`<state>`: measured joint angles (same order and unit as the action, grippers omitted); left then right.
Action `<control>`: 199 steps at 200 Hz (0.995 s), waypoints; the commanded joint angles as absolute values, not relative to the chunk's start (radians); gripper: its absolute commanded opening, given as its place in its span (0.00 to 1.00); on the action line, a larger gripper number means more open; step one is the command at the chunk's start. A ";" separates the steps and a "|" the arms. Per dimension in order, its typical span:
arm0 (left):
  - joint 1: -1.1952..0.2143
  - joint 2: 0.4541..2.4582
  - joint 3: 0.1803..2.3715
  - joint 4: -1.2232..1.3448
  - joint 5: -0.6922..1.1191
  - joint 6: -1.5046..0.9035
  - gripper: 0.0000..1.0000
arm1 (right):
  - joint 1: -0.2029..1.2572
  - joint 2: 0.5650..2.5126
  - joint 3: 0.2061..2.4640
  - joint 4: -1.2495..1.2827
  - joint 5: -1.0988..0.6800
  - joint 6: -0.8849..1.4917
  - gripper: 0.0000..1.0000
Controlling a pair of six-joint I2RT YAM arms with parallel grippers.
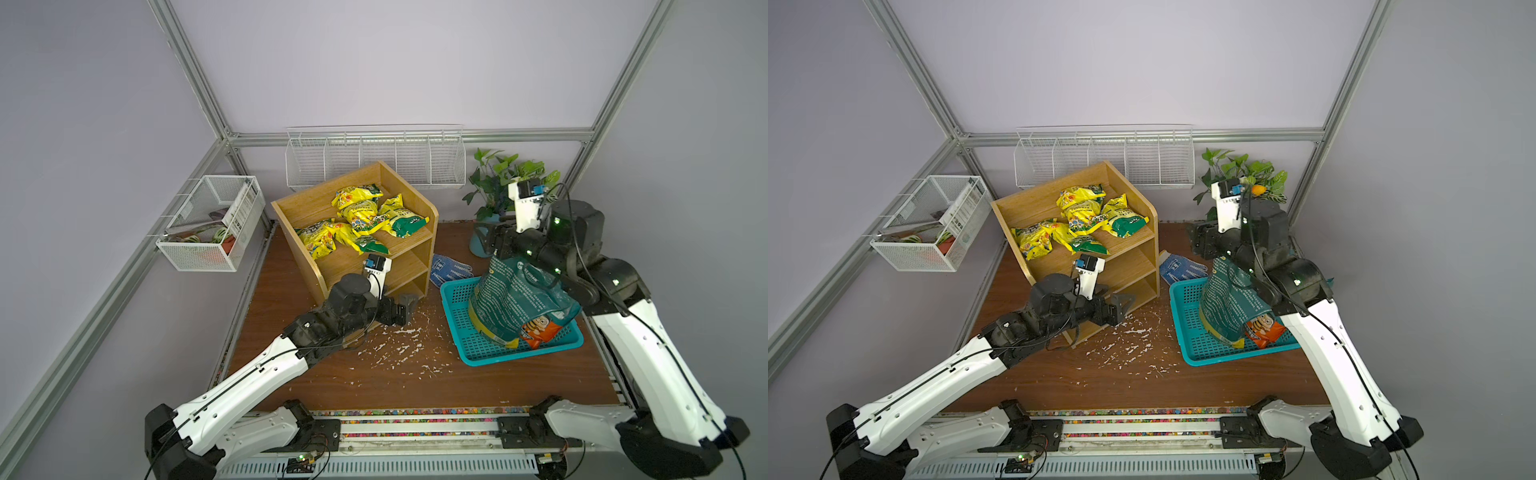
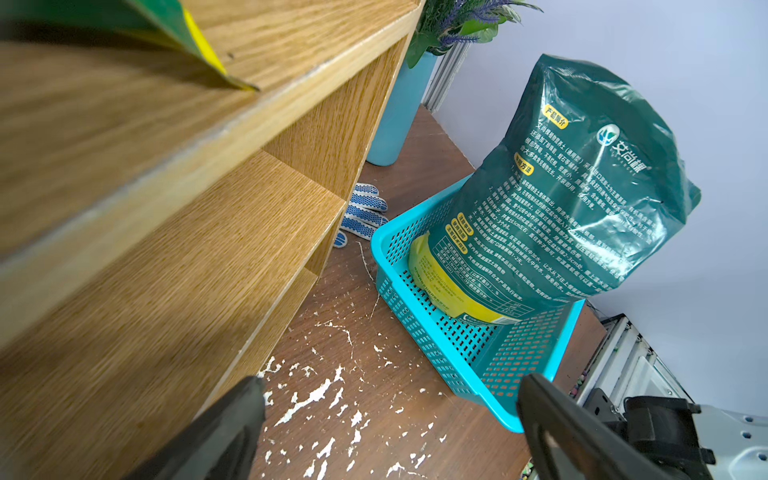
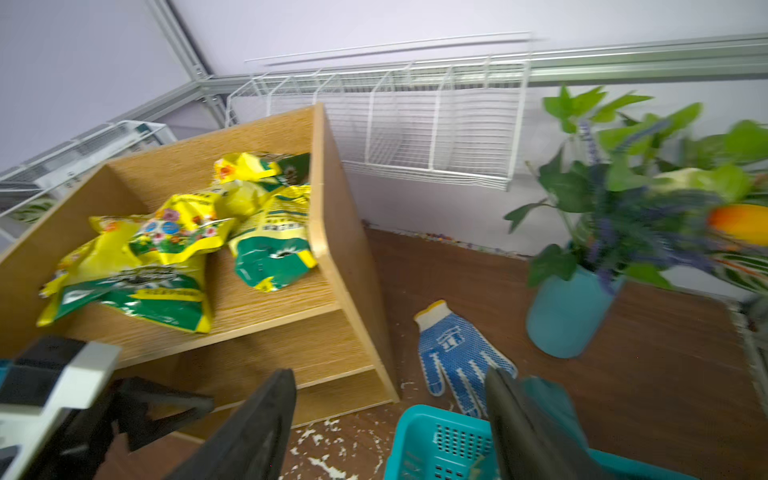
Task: Take down the fertilizer bag from the shelf
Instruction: Pick up the fertilizer bag from the shelf.
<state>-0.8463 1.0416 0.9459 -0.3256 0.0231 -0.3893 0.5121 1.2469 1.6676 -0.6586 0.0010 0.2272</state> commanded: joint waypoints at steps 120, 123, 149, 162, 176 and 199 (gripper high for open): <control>-0.842 0.926 0.815 -0.327 0.014 -0.437 0.99 | 0.732 1.513 1.646 -0.347 0.079 0.585 0.78; -0.842 0.926 0.814 -0.327 0.014 -0.436 0.99 | 0.730 1.516 1.646 -0.342 0.084 0.590 0.78; -0.842 0.920 0.810 -0.327 0.012 -0.428 0.99 | 0.729 1.548 1.647 -0.310 0.104 0.637 0.80; -0.842 0.918 0.811 -0.328 0.013 -0.425 0.99 | 0.728 1.575 1.656 -0.300 0.099 0.659 0.80; -0.843 0.912 0.810 -0.329 0.012 -0.425 0.99 | 0.729 1.600 1.665 -0.298 0.103 0.676 0.79; -0.843 0.895 0.804 -0.329 0.001 -0.426 0.99 | 0.727 1.616 1.638 -0.263 0.132 0.705 0.78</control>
